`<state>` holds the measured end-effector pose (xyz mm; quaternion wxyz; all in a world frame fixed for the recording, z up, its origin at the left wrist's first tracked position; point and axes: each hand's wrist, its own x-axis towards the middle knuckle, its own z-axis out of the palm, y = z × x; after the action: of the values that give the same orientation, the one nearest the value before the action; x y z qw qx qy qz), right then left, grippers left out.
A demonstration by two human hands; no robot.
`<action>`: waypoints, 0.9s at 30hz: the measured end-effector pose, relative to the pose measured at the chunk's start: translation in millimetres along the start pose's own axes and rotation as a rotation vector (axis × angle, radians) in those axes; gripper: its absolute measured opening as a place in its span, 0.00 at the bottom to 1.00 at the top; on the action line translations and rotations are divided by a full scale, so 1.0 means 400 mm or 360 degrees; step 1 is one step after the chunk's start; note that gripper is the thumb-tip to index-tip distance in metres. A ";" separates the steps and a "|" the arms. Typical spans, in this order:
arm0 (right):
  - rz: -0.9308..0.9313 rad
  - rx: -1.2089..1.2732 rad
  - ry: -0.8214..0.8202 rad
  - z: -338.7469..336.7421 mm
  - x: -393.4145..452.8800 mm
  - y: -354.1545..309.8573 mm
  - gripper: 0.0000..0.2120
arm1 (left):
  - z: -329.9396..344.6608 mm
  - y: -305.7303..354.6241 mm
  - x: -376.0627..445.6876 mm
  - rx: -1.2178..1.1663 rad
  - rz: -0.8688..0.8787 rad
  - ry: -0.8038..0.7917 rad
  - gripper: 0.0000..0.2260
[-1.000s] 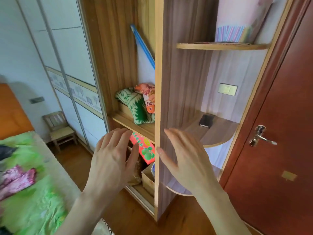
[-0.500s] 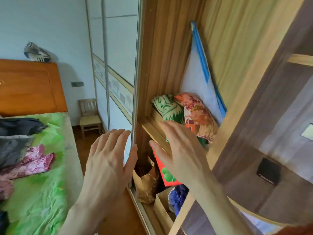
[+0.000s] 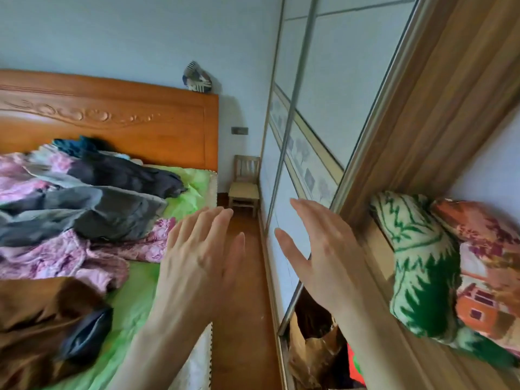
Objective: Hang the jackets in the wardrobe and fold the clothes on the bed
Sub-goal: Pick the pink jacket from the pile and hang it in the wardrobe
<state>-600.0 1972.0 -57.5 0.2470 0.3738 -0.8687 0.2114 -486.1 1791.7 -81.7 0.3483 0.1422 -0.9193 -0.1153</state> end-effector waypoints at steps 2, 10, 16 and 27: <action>-0.0054 0.0065 -0.0011 0.036 0.059 0.001 0.28 | 0.005 -0.035 0.032 0.0059 -0.0064 0.0044 0.20; -0.0265 0.0295 -0.0074 0.214 0.294 0.018 0.28 | 0.070 -0.165 0.142 0.0312 -0.0288 0.0066 0.19; -0.0522 0.0468 -0.0155 0.388 0.485 0.038 0.30 | 0.150 -0.270 0.256 0.0543 -0.0494 0.0122 0.20; -0.0883 0.0728 -0.0396 0.653 0.711 0.040 0.30 | 0.292 -0.406 0.395 0.0731 -0.0887 0.0202 0.22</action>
<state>-853.2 1683.1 -99.5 0.0978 0.6630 -0.6882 0.2779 -648.7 1599.5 -121.8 0.3188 0.4686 -0.8238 0.0126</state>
